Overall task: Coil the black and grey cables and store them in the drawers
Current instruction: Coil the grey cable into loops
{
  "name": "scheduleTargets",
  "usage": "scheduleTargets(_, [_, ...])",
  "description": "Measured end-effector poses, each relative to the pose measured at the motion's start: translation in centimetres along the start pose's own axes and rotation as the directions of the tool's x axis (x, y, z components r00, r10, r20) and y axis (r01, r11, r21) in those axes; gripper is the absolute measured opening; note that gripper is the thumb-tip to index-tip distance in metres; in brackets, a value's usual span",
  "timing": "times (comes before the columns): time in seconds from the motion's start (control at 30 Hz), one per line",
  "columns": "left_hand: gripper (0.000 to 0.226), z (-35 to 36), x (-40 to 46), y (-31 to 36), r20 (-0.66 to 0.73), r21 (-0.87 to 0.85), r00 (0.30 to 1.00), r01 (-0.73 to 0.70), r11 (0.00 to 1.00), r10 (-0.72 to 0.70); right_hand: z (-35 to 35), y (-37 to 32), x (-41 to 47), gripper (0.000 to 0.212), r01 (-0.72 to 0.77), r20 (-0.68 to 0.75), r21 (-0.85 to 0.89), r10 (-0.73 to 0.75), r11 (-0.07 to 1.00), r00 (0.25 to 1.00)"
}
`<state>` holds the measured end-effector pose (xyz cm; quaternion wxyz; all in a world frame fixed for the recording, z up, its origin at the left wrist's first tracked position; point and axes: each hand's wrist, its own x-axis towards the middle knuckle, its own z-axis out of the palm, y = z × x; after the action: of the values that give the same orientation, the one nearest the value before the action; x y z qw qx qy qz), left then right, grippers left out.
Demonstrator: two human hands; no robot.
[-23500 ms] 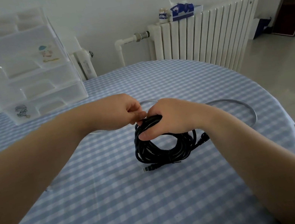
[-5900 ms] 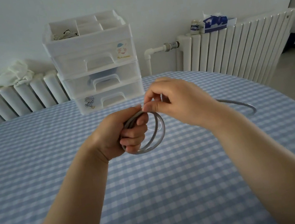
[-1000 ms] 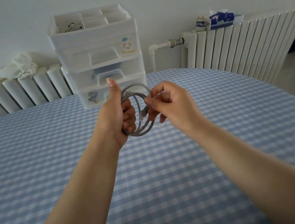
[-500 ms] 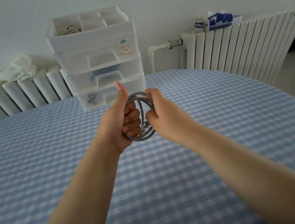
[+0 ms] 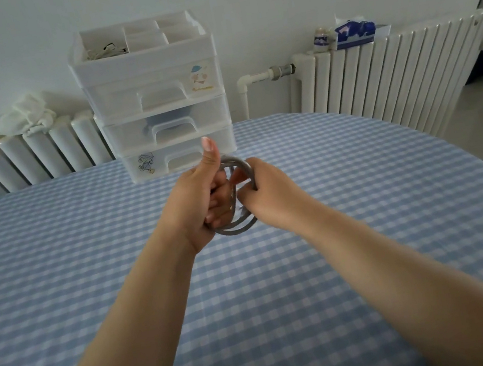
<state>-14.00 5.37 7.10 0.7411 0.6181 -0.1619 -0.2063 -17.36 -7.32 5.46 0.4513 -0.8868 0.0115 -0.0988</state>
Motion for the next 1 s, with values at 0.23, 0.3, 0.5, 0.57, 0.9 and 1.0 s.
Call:
scheduleTargets(0.23, [0.059,-0.6,0.4,-0.3,-0.022,-0.187,0.998,0.052,0.981,-0.057,1.9,0.7,-0.6,0.048,0.15,-0.091,-0.088,-0.158,0.985,0.983])
scheduleTargets(0.3, [0.06,-1.1,0.5,-0.1,-0.002,-0.273,0.998,0.057,0.96,-0.059,1.4,0.6,-0.1,0.036,0.124,-0.024,0.085,-0.122,0.989,0.992])
scheduleTargets(0.5, [0.062,-1.9,0.8,0.3,-0.024,-0.309,0.996,0.073,0.948,-0.084,0.2,0.5,0.0,0.065,-0.088,0.195,0.629,-0.047,0.773,0.98])
scheduleTargets(0.57, [0.062,-1.4,0.8,0.3,-0.118,-0.226,0.989,0.057,0.973,-0.086,0.3,0.5,0.2,0.042,-0.143,0.178,0.689,0.025,0.71,0.984])
scheduleTargets(0.9, [0.052,-2.2,0.8,0.0,-0.028,0.227,0.999,0.038,0.973,-0.032,-0.1,1.9,1.1,0.042,0.083,-0.201,0.144,-0.053,0.986,0.978])
scheduleTargets(1.0, [0.043,-2.5,0.8,0.0,0.024,0.154,0.999,0.032,0.987,-0.036,0.0,2.2,1.3,0.038,0.077,-0.239,0.136,-0.042,0.988,0.97])
